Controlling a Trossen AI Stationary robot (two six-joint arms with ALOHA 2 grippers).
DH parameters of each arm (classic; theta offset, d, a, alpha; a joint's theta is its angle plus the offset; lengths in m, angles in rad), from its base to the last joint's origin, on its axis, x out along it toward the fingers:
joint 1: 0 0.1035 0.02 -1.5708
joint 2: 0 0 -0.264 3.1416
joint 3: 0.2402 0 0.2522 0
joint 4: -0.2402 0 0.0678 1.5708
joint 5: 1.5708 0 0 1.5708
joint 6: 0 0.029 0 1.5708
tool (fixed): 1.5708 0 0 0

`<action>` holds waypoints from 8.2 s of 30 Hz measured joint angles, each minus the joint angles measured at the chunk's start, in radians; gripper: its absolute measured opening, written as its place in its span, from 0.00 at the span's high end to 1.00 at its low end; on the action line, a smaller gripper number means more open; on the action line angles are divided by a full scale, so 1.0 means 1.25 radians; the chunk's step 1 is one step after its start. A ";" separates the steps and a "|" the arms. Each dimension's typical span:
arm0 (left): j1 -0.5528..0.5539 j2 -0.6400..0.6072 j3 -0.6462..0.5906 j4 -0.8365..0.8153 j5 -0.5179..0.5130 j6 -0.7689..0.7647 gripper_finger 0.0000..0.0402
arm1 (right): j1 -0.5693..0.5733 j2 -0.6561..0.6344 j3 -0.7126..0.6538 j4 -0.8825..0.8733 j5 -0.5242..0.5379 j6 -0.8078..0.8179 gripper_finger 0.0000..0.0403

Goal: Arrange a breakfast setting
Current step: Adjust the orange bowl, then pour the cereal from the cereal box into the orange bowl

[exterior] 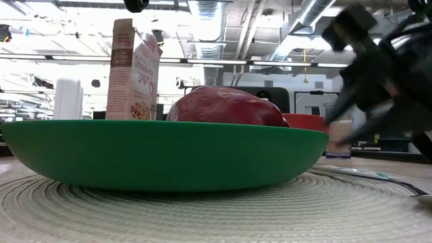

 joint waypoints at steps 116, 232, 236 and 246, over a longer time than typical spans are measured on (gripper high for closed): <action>0.000 0.000 0.000 -0.021 -0.054 0.019 0.70 | -0.310 -0.221 0.064 -0.395 -0.272 -1.148 0.95; 0.021 -0.198 0.000 -0.128 -0.006 0.221 0.70 | -0.322 -0.934 -0.125 -0.190 -0.304 -1.400 0.70; 0.021 -0.251 0.000 -0.210 -0.012 0.220 0.70 | -0.322 -1.012 -0.239 -0.107 -0.304 -1.372 0.70; 0.021 -0.299 0.000 -0.291 -0.060 0.210 0.70 | -0.322 -1.152 -0.422 0.020 -0.305 -1.338 0.70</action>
